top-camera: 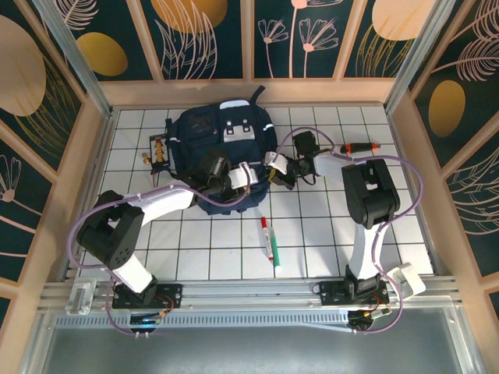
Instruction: Pack books, pencil case, and school supplies into a backpack
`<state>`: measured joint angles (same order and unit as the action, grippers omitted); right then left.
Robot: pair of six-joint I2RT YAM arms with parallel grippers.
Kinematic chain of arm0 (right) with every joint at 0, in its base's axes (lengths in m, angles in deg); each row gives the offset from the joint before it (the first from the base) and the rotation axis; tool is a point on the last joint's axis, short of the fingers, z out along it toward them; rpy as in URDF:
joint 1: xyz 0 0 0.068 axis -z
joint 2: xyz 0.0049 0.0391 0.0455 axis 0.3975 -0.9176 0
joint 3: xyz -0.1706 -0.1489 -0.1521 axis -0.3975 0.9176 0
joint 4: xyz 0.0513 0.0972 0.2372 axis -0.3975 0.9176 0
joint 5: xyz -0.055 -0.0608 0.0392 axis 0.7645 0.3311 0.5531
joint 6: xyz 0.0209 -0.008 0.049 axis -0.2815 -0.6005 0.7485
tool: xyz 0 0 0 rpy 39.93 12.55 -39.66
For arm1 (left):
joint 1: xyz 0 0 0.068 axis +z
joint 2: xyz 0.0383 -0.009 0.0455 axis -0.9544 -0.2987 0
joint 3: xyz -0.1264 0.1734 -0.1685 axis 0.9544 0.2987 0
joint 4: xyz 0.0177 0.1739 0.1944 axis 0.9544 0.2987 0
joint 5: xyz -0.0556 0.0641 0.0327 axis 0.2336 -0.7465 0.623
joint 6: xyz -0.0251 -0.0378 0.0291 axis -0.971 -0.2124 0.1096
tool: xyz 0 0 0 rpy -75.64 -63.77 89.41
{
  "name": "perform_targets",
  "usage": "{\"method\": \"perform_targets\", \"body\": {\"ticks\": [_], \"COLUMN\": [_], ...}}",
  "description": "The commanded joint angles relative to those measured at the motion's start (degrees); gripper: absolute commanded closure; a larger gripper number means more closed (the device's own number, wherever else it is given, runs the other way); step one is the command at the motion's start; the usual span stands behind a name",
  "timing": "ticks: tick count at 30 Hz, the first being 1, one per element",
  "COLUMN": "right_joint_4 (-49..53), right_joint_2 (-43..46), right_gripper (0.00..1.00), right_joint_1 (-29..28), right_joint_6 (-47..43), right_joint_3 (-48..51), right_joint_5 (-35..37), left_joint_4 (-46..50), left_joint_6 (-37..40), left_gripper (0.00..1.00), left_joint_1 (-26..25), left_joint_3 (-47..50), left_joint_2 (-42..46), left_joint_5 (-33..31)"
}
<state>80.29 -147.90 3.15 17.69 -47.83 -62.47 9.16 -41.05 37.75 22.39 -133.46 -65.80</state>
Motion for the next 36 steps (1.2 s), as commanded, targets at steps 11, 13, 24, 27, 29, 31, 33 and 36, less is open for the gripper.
{"method": "perform_targets", "body": {"ticks": [11,13,24,27,29,31,33,36], "right_joint_4": [-2.5,-2.1,-3.7,-4.5,-5.1,-4.7,-4.2,-4.2], "right_joint_2": [13.3,14.5,19.3,19.6,19.6,19.7,19.7,20.2], "right_gripper": [1.00,1.00,1.00,1.00,1.00,1.00,1.00,1.00], "right_joint_1": [-1.3,-1.8,-1.2,-1.2,-1.5,-1.8,-2.0,-2.1], "right_joint_6": [6.0,6.3,10.5,10.9,11.5,11.3,11.0,11.2], "right_joint_3": [6.4,5.9,3.7,3.5,3.3,2.6,2.0,1.8], "right_joint_5": [-2.3,-3.3,-12.5,-14.4,-15.3,-15.2,-15.1,-15.2], "left_joint_4": [9.6,11.7,-6.4,-6.6,-4.2,-4.3,-4.5,-6.0], "left_joint_6": [-59.4,-48.1,-13.6,-7.4,-3.9,-2.3,-1.1,-0.7], "left_gripper": [0.01,0.01,0.04,0.05,0.08,0.15,0.23,0.37], "left_joint_1": [-7.3,-11.9,-6.9,-4.8,-4.2,-3.9,-4.0,-4.0], "left_joint_3": [-1.6,-3.9,5.1,6.9,5.6,4.6,3.5,2.3], "left_joint_2": [14.9,13.3,15.2,15.5,13.3,10.8,8.5,5.6], "left_joint_5": [-10.8,-13.6,-9.9,-10.3,-11.3,-12.6,-13.4,-15.8]}}
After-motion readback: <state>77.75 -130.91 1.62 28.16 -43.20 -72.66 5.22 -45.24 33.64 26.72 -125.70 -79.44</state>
